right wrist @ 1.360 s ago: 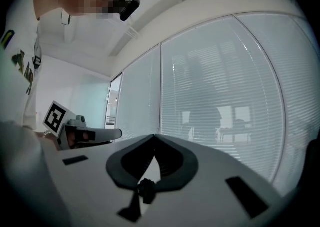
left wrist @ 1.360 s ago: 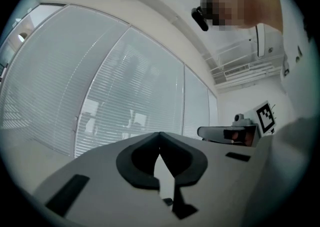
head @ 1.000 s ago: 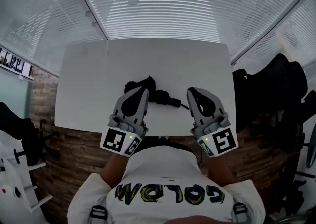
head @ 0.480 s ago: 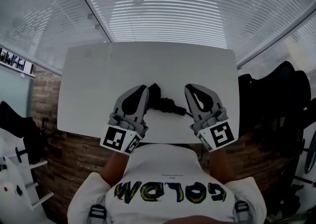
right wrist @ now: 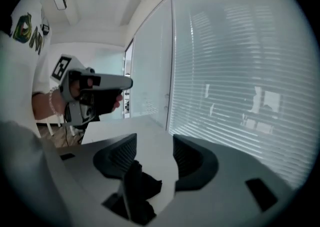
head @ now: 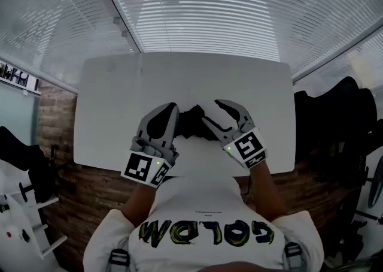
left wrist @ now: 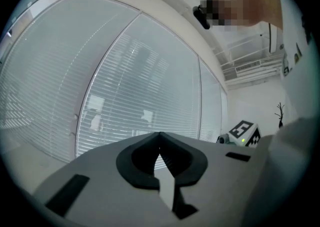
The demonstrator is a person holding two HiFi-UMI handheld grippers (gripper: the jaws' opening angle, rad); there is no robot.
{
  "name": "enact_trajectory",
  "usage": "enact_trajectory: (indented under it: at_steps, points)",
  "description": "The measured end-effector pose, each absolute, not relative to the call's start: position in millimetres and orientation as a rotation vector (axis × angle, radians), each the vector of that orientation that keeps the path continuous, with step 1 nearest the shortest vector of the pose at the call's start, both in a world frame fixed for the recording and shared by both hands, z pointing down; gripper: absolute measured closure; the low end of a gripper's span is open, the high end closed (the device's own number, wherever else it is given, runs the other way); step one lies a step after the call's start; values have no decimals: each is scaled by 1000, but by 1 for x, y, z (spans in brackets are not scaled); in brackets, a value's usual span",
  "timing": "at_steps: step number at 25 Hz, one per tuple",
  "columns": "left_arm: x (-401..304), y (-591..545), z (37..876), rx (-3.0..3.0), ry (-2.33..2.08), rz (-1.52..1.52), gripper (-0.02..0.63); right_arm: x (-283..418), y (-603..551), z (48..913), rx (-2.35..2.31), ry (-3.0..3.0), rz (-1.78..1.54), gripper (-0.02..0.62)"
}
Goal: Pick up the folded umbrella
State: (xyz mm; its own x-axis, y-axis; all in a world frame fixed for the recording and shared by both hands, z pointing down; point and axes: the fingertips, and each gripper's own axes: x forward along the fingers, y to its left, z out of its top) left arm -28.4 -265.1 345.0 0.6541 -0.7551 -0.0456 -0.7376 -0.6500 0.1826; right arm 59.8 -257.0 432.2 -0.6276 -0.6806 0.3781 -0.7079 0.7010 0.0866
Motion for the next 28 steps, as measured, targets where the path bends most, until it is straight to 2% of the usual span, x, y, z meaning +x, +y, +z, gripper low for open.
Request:
enact_trajectory:
  at_steps: [6,12,28]
  points:
    - [-39,-266,351,2702,-1238,-174,597,30,-259,521,770,-2340,145,262]
    - [-47,-265,357,2685,-1248,-169,597,14,-254,588,547,-2207,227,198]
    - [-58,-259,362,2661,-1265,-169,597,1,-247,672,313,-1957,249,166]
